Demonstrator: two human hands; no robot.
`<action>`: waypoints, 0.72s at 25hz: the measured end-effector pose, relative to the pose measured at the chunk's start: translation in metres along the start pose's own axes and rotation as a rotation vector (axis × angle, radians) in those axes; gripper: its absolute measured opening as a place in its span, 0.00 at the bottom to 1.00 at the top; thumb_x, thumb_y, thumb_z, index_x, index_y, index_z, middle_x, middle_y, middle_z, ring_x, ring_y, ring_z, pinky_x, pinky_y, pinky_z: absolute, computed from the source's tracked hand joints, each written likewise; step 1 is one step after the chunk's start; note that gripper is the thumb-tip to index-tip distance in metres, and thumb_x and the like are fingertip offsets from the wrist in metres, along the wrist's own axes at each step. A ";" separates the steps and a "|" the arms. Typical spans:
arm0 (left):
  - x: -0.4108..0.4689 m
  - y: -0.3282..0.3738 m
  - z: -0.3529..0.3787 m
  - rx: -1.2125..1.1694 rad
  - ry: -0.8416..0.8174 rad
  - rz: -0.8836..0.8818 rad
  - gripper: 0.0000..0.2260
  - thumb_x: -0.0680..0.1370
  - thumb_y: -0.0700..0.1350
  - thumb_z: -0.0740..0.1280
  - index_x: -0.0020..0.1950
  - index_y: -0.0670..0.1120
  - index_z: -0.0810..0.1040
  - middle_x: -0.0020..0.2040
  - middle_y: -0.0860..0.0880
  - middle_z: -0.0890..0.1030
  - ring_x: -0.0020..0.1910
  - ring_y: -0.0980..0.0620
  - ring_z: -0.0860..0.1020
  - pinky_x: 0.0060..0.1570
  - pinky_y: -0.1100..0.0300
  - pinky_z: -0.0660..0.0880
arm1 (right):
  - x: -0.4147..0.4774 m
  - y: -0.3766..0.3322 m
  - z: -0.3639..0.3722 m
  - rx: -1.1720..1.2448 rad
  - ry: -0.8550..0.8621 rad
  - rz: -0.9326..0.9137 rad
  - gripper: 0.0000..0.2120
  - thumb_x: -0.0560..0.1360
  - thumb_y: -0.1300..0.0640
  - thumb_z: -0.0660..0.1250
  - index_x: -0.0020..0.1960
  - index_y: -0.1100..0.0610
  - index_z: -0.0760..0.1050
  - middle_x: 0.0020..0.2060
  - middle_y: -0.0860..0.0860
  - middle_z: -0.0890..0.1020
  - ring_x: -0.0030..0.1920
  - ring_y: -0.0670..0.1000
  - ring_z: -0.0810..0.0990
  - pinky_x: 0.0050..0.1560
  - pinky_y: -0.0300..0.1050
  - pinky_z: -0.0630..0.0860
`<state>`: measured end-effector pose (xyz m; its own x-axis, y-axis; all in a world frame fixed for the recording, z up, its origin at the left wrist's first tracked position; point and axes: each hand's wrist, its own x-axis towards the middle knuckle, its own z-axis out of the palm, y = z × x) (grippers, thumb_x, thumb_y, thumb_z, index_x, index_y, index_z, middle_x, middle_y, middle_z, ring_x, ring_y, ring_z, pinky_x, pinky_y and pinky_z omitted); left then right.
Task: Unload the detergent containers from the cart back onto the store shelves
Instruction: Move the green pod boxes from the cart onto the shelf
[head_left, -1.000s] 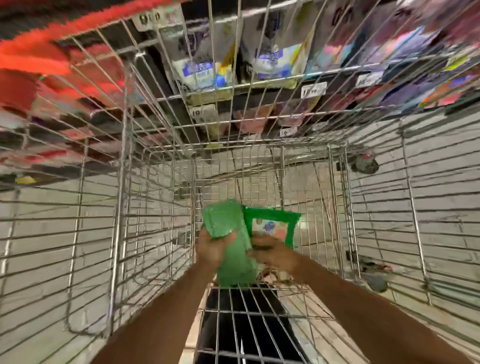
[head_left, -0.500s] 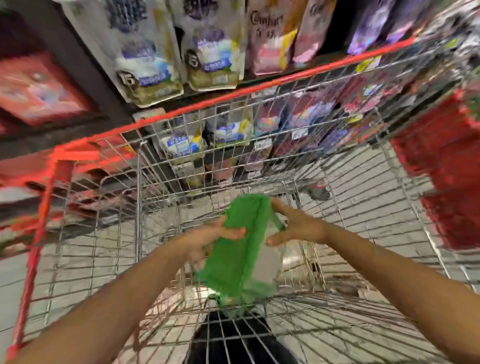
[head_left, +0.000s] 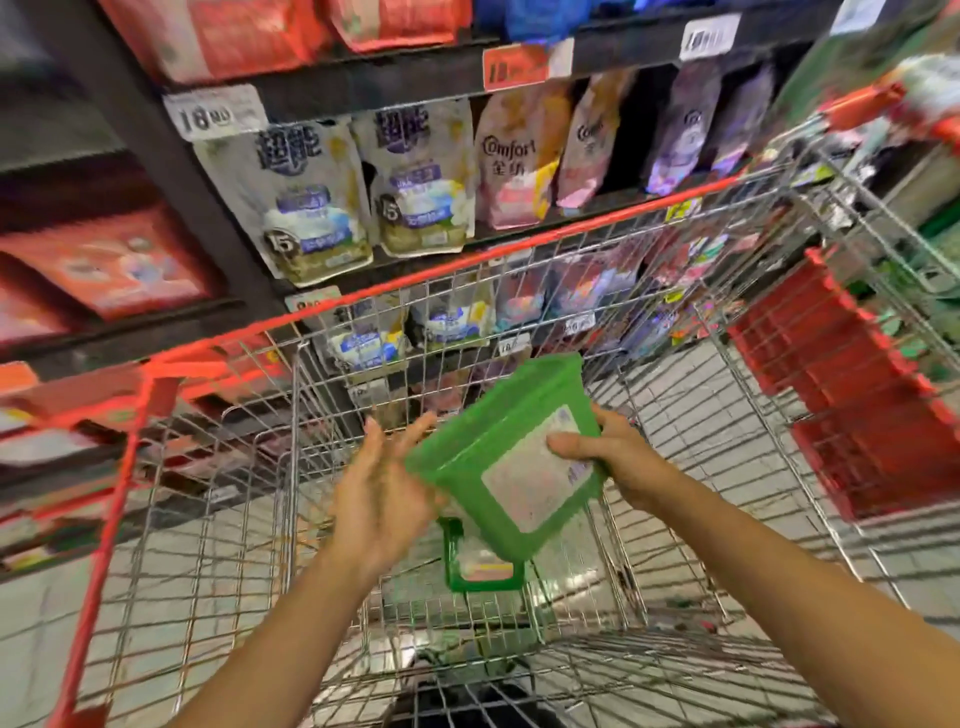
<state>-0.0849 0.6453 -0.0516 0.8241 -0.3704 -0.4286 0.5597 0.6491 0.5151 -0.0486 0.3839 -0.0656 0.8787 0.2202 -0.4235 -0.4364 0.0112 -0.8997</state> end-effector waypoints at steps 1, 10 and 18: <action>-0.006 -0.008 0.004 0.005 0.014 0.051 0.37 0.61 0.64 0.77 0.63 0.45 0.77 0.56 0.44 0.82 0.51 0.47 0.83 0.45 0.50 0.80 | -0.002 -0.003 0.003 0.025 0.046 0.003 0.30 0.55 0.51 0.81 0.55 0.57 0.79 0.44 0.52 0.87 0.43 0.54 0.86 0.39 0.43 0.80; -0.007 -0.013 0.030 0.473 0.315 0.259 0.33 0.63 0.47 0.77 0.67 0.49 0.71 0.59 0.48 0.82 0.54 0.50 0.83 0.46 0.55 0.82 | -0.017 -0.026 0.050 0.018 0.174 -0.045 0.31 0.61 0.45 0.77 0.59 0.56 0.76 0.49 0.51 0.86 0.46 0.50 0.86 0.45 0.43 0.82; -0.030 -0.005 0.042 0.461 0.425 0.291 0.33 0.62 0.57 0.74 0.65 0.50 0.72 0.54 0.48 0.83 0.50 0.48 0.84 0.46 0.51 0.82 | -0.043 -0.048 0.100 -0.588 0.135 -0.080 0.64 0.53 0.31 0.75 0.78 0.43 0.41 0.78 0.52 0.45 0.78 0.57 0.46 0.76 0.62 0.50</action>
<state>-0.1087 0.6255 -0.0096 0.8932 0.1298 -0.4304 0.3787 0.2988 0.8760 -0.0848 0.4713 0.0067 0.9379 0.1147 -0.3274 -0.2220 -0.5267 -0.8205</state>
